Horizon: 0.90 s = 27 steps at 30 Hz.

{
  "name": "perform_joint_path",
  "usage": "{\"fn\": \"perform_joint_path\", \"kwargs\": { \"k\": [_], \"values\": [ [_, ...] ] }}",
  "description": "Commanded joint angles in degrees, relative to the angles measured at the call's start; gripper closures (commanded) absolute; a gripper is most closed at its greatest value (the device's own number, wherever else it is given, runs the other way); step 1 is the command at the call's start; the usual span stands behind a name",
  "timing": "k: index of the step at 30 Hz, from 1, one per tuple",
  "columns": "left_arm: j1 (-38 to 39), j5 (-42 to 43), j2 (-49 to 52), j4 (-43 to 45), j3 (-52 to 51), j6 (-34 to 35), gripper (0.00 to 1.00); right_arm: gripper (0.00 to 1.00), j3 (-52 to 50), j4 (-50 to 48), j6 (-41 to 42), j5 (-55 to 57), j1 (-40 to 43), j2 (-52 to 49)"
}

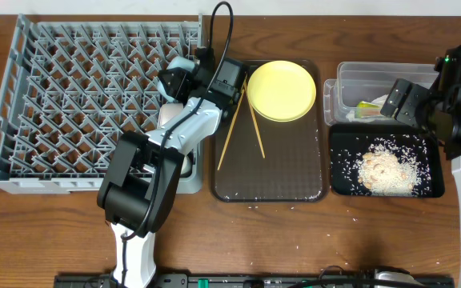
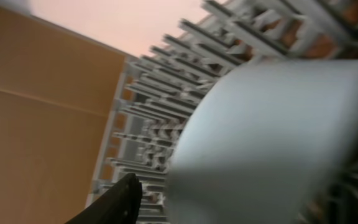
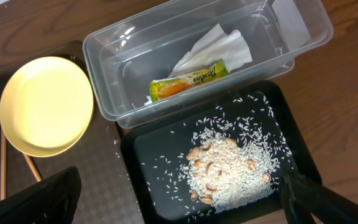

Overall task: Sort waste into correct bins and load items into the dishwasher
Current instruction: 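Move left gripper right to the edge of the yellow plate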

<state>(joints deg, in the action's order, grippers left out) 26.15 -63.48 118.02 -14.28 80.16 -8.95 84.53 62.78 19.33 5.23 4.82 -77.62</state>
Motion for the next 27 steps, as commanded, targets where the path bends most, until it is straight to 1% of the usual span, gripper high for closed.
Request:
{"fn": "perform_joint_path", "kwargs": {
  "k": [1,3,8,9,11,15,19,23,25,27],
  "values": [
    [-0.37,6.19,-0.07,-0.46,-0.20,3.28,0.49,0.01,0.11,0.04,0.79,0.94,0.46,-0.28],
    [-0.59,8.13,-0.68,-0.46,0.02,3.30,0.46,0.01,0.11,0.04,0.81,0.94,0.46,-0.28],
    [-0.79,13.49,-4.17,-0.48,1.31,3.28,0.33,0.01,0.11,0.04,0.79,0.94,0.46,-0.28],
    [-0.79,15.32,-5.25,-0.46,1.36,3.28,0.29,0.01,0.11,0.04,0.79,0.94,0.46,-0.28],
    [-0.79,20.74,-8.20,-1.14,1.38,3.48,0.24,0.01,0.11,0.04,0.79,0.94,0.46,-0.28],
    [-0.39,32.79,-14.27,-4.42,1.38,4.09,0.20,0.01,0.11,0.04,0.79,0.94,0.46,-0.28],
    [-0.20,44.98,-18.91,-8.17,1.38,11.47,0.19,0.01,0.11,0.04,0.79,0.94,0.46,-0.28],
    [-0.15,60.06,-19.85,-10.60,1.33,24.22,0.19,0.01,0.11,0.04,0.79,0.94,0.46,-0.28],
    [0.37,64.87,-18.84,-11.10,1.27,29.49,0.20,0.01,0.11,0.04,0.79,0.94,0.46,-0.28],
    [1.33,66.49,-17.18,-11.65,1.27,32.89,0.20,0.01,0.11,0.04,0.79,0.94,0.46,-0.28]
  ]
}}
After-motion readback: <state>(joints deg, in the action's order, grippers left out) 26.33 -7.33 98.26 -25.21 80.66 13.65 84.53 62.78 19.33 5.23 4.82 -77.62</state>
